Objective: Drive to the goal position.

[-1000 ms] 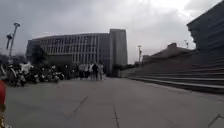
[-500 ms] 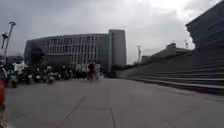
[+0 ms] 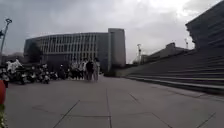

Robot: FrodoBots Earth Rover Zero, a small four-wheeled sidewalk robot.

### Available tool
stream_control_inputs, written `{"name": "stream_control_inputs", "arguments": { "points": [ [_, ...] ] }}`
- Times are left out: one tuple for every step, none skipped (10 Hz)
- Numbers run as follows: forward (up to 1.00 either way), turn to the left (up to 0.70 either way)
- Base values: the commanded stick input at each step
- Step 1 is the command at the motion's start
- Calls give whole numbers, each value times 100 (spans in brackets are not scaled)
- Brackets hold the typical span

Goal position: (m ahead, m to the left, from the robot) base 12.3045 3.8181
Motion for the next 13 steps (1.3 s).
{"name": "stream_control_inputs", "arguments": {
  "points": [
    [70, 0],
    [70, 0],
    [70, 0],
    [70, 0],
    [70, 0],
    [70, 0],
    [70, 0],
    [70, 0],
    [70, 0],
    [70, 0],
    [70, 0],
    [70, 0],
    [70, 0]
  ]
}}
